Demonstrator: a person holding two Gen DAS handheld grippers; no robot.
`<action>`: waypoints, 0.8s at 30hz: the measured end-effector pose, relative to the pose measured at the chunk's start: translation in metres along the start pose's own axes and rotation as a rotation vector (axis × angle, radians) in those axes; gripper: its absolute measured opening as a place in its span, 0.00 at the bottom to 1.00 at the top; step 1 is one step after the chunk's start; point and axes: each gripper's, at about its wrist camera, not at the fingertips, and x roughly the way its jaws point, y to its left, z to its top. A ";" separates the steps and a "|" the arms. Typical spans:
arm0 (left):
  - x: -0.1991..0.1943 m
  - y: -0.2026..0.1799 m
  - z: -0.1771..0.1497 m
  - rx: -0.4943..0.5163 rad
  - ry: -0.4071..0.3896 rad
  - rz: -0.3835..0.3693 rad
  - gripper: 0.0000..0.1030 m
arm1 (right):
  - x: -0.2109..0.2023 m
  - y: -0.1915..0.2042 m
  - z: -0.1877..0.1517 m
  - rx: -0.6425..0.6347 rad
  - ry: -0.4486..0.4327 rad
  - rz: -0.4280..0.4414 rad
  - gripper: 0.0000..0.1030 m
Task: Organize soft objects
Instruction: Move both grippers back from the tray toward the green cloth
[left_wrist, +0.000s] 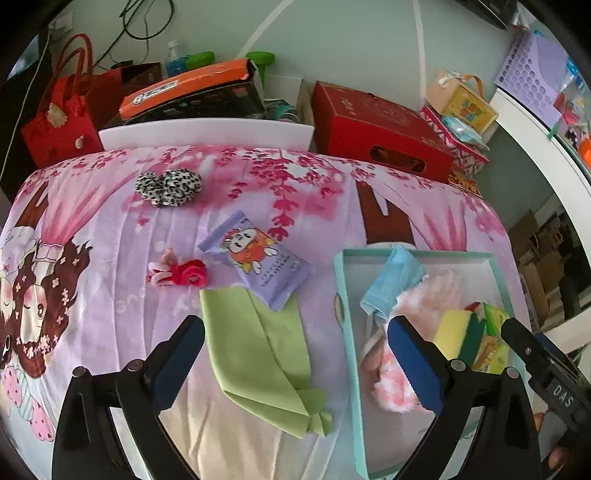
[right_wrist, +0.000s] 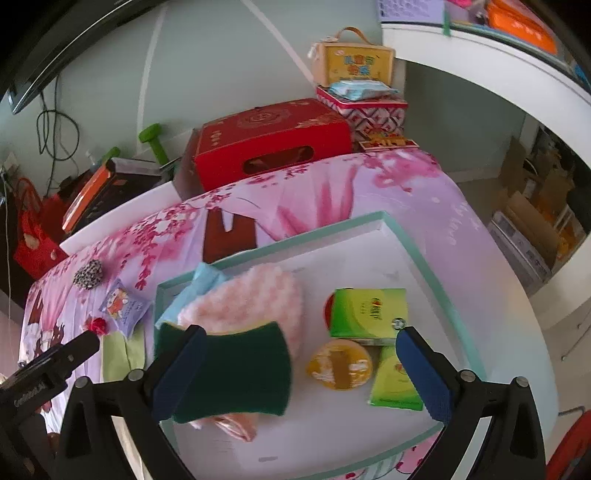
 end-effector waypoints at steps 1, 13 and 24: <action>0.000 0.003 0.001 -0.004 -0.001 0.005 0.97 | -0.001 0.005 0.000 -0.009 -0.005 0.003 1.00; -0.022 0.094 0.011 -0.179 -0.055 0.136 0.97 | -0.021 0.073 -0.002 -0.138 -0.104 0.104 1.00; -0.037 0.164 0.003 -0.357 -0.072 0.171 0.97 | -0.030 0.143 -0.015 -0.266 -0.148 0.214 1.00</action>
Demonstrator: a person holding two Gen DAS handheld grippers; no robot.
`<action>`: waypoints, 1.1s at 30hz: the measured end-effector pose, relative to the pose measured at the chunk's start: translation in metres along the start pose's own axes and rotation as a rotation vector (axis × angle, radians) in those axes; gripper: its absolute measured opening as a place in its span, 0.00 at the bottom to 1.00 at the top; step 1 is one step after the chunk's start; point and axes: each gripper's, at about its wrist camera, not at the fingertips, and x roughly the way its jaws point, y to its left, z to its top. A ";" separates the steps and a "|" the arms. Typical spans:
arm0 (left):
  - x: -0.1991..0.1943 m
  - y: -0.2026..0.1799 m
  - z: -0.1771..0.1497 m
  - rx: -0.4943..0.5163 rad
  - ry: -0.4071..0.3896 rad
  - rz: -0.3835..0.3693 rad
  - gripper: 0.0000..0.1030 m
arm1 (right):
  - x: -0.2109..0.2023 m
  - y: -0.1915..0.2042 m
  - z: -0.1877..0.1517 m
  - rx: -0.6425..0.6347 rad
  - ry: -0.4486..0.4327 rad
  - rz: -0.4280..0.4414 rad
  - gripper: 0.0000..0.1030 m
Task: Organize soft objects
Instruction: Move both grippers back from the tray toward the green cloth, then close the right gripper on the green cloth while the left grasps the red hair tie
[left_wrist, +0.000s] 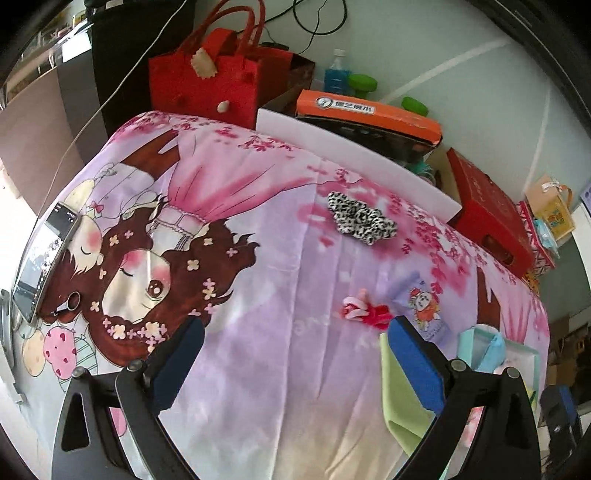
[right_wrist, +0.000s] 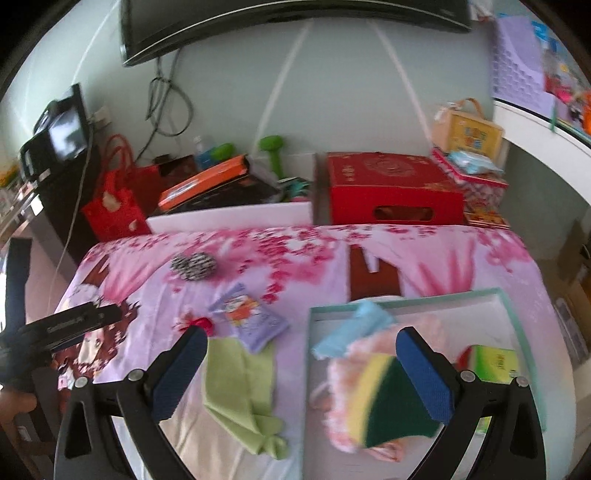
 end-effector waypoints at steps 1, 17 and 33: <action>0.001 0.001 0.000 0.000 0.005 0.004 0.97 | 0.005 0.008 -0.001 -0.016 0.008 0.017 1.00; 0.048 0.008 -0.008 0.002 0.138 0.032 0.97 | 0.094 0.054 -0.042 -0.127 0.255 0.059 1.00; 0.059 0.008 -0.009 -0.003 0.167 0.022 0.97 | 0.119 0.061 -0.062 -0.194 0.344 0.001 0.95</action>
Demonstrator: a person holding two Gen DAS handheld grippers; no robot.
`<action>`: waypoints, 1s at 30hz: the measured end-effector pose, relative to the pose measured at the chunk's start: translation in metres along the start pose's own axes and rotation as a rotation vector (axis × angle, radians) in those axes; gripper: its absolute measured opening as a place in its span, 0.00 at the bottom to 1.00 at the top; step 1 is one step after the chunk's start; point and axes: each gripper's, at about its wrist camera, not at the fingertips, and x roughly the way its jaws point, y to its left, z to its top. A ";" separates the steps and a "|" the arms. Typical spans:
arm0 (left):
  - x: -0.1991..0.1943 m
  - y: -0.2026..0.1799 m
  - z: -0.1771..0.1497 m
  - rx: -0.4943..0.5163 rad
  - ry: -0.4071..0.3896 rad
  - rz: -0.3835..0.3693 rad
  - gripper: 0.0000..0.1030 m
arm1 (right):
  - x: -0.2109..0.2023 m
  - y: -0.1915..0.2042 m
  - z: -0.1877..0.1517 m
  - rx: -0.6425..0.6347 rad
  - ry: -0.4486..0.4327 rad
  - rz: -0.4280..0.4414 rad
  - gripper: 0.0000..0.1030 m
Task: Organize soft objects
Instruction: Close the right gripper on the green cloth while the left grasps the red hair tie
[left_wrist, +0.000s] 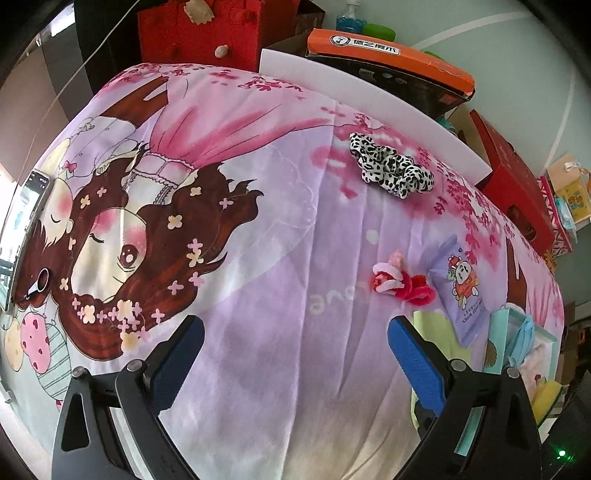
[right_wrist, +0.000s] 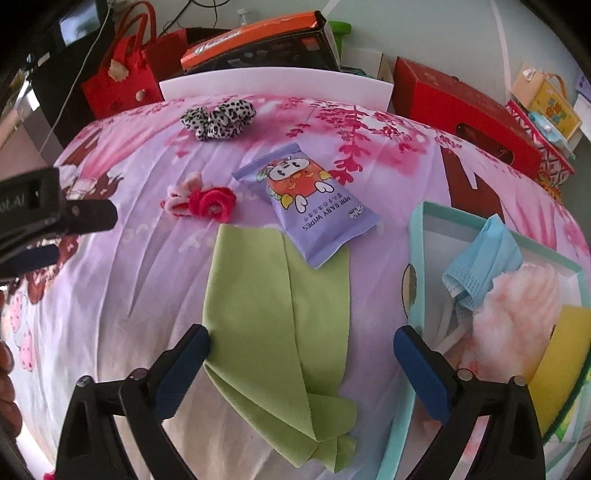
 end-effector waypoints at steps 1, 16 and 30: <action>0.000 0.000 0.000 -0.003 0.001 -0.002 0.97 | 0.000 0.000 0.000 -0.002 -0.002 0.000 0.91; 0.007 -0.009 0.005 -0.010 0.001 -0.083 0.97 | 0.006 -0.005 0.001 0.017 0.005 0.059 0.42; 0.027 -0.031 0.012 0.023 -0.014 -0.198 0.70 | 0.007 -0.010 0.000 0.021 0.003 0.082 0.11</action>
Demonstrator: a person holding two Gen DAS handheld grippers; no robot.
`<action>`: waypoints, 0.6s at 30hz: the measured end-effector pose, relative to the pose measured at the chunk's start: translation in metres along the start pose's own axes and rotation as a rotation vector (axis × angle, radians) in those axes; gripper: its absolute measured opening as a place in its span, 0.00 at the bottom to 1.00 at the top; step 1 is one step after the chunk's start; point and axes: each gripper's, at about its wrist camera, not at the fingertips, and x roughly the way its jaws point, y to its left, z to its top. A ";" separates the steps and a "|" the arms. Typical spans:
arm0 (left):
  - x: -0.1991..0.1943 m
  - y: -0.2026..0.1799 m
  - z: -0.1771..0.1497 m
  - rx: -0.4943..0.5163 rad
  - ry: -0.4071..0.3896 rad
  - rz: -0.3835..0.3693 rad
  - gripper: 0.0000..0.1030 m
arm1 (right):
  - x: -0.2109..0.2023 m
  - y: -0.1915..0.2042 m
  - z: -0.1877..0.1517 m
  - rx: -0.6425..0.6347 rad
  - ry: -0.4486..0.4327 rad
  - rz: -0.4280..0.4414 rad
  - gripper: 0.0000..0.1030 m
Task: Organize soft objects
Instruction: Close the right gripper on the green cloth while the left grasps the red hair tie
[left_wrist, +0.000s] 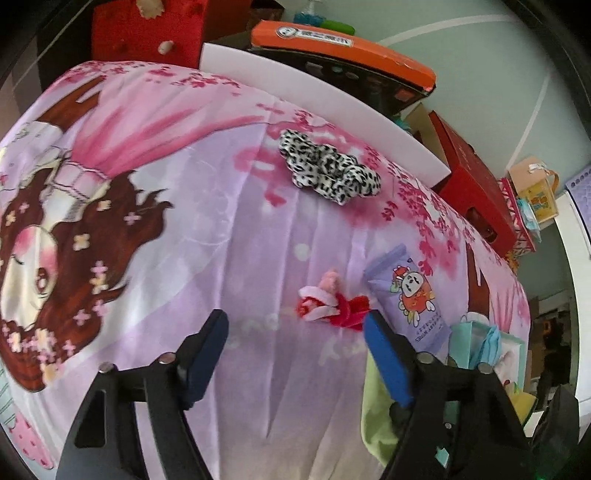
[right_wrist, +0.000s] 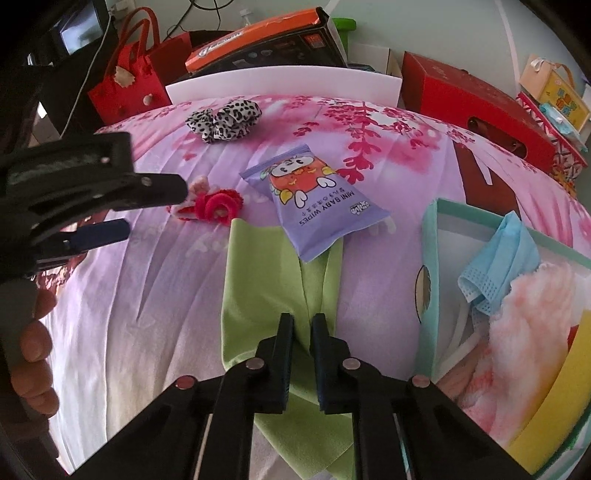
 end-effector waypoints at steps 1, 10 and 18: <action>0.003 -0.002 0.000 0.002 0.000 -0.011 0.67 | 0.000 0.000 0.000 -0.001 0.001 0.000 0.11; 0.019 -0.012 -0.005 0.009 0.029 -0.087 0.06 | 0.002 0.001 0.000 -0.004 0.001 -0.001 0.10; 0.005 -0.011 -0.006 0.009 0.003 -0.086 0.02 | -0.005 0.000 0.001 0.003 -0.010 0.019 0.06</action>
